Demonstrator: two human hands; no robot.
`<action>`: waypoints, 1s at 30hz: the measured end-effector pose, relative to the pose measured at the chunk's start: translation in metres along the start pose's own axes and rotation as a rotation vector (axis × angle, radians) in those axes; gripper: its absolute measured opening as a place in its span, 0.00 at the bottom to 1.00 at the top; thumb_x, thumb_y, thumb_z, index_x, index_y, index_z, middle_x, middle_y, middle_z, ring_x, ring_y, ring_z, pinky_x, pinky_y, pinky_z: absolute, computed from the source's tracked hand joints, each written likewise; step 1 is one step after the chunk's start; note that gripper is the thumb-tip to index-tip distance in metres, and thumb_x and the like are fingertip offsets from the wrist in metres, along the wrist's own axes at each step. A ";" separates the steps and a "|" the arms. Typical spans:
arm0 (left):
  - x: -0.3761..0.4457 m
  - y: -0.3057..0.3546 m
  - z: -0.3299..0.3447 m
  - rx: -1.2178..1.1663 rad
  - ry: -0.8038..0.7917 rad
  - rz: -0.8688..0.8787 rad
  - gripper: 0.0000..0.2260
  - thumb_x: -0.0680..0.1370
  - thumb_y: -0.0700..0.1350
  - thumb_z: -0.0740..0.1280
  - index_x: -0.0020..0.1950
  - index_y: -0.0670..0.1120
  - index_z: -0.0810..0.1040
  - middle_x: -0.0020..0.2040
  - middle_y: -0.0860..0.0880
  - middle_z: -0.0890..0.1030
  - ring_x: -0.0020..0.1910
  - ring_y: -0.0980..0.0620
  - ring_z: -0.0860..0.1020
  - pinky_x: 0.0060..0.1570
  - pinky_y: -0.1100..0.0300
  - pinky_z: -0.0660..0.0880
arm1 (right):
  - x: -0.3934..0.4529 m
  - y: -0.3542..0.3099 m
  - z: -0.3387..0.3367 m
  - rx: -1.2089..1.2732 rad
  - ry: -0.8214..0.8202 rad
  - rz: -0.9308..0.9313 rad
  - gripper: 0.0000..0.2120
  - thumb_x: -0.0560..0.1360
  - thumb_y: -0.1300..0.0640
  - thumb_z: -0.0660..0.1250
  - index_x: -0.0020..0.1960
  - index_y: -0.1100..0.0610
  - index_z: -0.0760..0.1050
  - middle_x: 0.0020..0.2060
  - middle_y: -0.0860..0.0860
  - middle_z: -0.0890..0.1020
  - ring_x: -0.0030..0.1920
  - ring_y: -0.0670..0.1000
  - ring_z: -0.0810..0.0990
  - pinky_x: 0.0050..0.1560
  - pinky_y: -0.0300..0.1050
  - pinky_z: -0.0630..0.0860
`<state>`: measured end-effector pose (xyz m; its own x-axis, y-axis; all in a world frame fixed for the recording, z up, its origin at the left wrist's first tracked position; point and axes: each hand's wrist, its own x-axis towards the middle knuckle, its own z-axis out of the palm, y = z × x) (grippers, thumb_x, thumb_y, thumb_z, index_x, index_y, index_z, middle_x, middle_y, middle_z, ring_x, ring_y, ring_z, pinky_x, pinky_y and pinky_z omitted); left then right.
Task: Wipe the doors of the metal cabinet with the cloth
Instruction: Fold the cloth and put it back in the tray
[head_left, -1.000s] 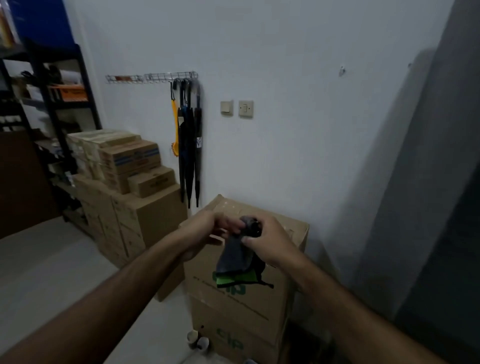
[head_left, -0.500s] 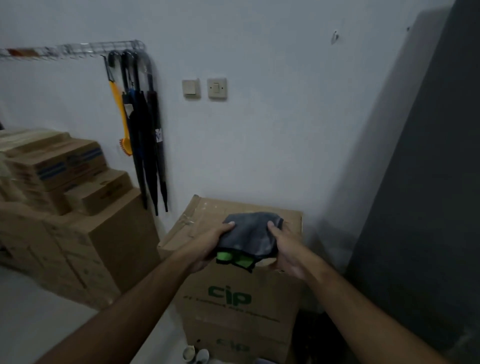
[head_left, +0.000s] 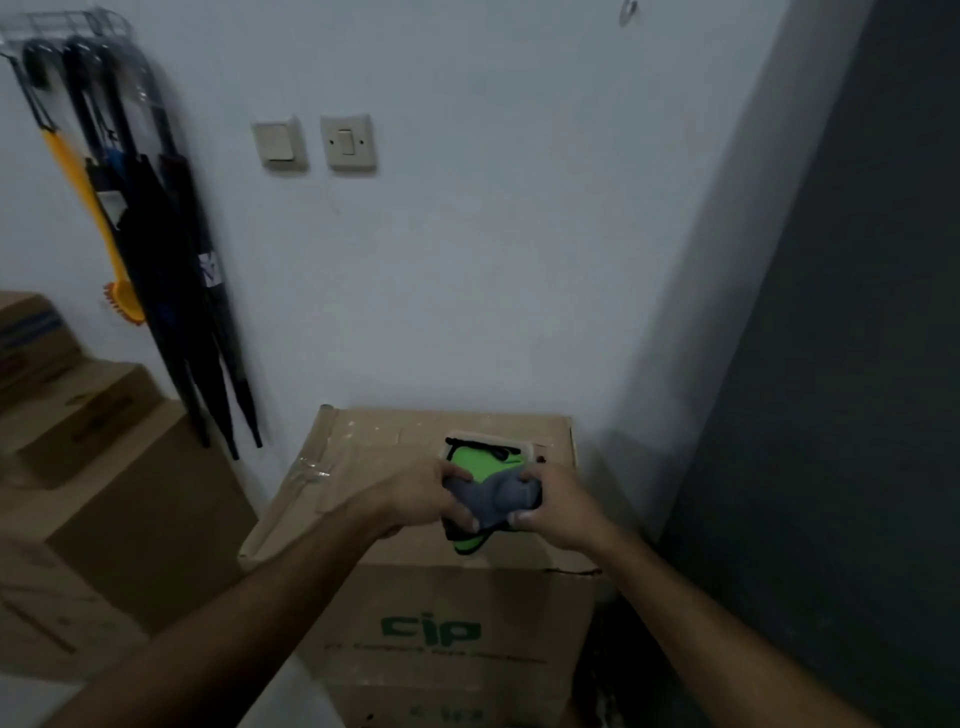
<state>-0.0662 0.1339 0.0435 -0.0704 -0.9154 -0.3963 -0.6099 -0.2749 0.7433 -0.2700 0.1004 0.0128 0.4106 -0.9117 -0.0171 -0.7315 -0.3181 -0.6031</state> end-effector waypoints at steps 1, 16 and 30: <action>0.011 0.003 -0.003 0.169 0.017 0.047 0.26 0.68 0.43 0.80 0.63 0.46 0.77 0.56 0.48 0.80 0.53 0.50 0.78 0.48 0.57 0.76 | 0.009 0.002 -0.003 -0.075 0.016 -0.010 0.08 0.68 0.53 0.75 0.45 0.52 0.78 0.44 0.52 0.80 0.45 0.53 0.78 0.40 0.48 0.76; 0.162 -0.023 -0.023 0.863 0.381 0.402 0.12 0.78 0.42 0.66 0.60 0.44 0.69 0.58 0.43 0.71 0.52 0.39 0.76 0.38 0.51 0.65 | 0.133 0.038 0.020 -0.183 0.091 -0.105 0.14 0.71 0.65 0.63 0.52 0.52 0.66 0.49 0.54 0.76 0.49 0.58 0.74 0.41 0.52 0.72; 0.198 -0.116 -0.017 0.873 0.059 0.431 0.32 0.81 0.59 0.47 0.82 0.44 0.55 0.82 0.44 0.55 0.82 0.43 0.50 0.78 0.44 0.37 | 0.128 0.084 0.099 -0.368 -0.034 -0.046 0.32 0.79 0.36 0.49 0.76 0.53 0.62 0.79 0.52 0.58 0.79 0.53 0.51 0.79 0.52 0.41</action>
<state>0.0044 -0.0208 -0.1123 -0.3997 -0.9061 -0.1388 -0.9130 0.3801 0.1481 -0.2246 -0.0173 -0.1189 0.4609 -0.8871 -0.0268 -0.8560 -0.4363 -0.2774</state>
